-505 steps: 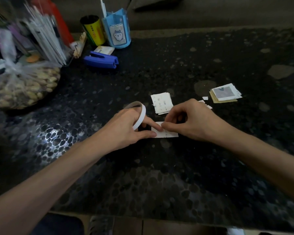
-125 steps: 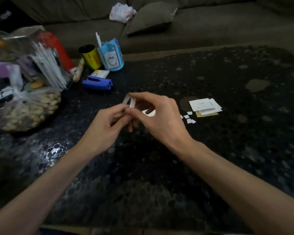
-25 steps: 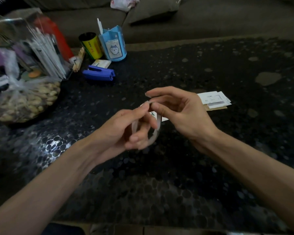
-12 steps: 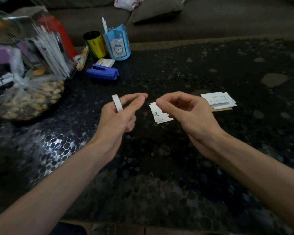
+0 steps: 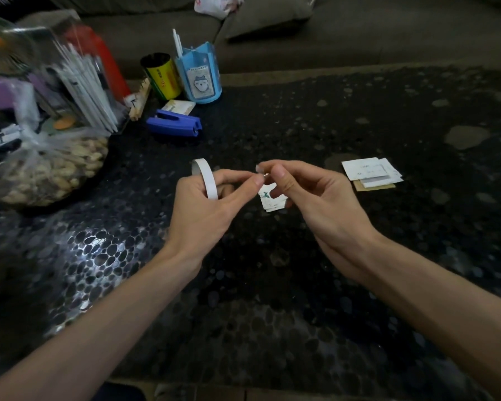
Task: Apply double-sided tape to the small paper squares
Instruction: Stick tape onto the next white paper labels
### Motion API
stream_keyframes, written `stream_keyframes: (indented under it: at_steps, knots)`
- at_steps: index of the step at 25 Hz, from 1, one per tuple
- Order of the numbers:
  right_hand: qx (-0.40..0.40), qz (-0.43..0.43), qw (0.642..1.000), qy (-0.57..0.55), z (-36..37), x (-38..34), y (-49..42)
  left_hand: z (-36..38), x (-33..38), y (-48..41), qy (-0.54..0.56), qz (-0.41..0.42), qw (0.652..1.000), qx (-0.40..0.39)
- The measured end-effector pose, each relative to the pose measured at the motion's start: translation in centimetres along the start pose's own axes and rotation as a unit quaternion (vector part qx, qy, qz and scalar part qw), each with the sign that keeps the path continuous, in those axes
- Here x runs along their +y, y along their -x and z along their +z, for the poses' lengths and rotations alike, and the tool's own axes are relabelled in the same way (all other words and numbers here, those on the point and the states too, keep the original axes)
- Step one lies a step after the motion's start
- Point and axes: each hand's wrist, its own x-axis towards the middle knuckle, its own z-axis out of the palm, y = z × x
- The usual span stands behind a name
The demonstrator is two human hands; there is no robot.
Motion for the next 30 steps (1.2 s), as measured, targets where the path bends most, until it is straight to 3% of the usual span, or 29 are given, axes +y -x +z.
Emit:
stream_keyframes:
  at_steps: [7,14,30]
  knots:
    - [-0.018,-0.033,0.998,0.042,0.3,0.6,-0.1,0.0,0.3,0.0,0.064,-0.051,0.996,0.029]
    - [-0.032,-0.072,0.994,0.073,0.4,1.2,-0.2,0.1,0.7,0.2,0.041,-0.065,0.996,0.047]
    - [-0.038,-0.070,0.993,0.085,0.3,1.3,-0.4,0.2,1.4,0.5,0.073,-0.104,0.991,0.037]
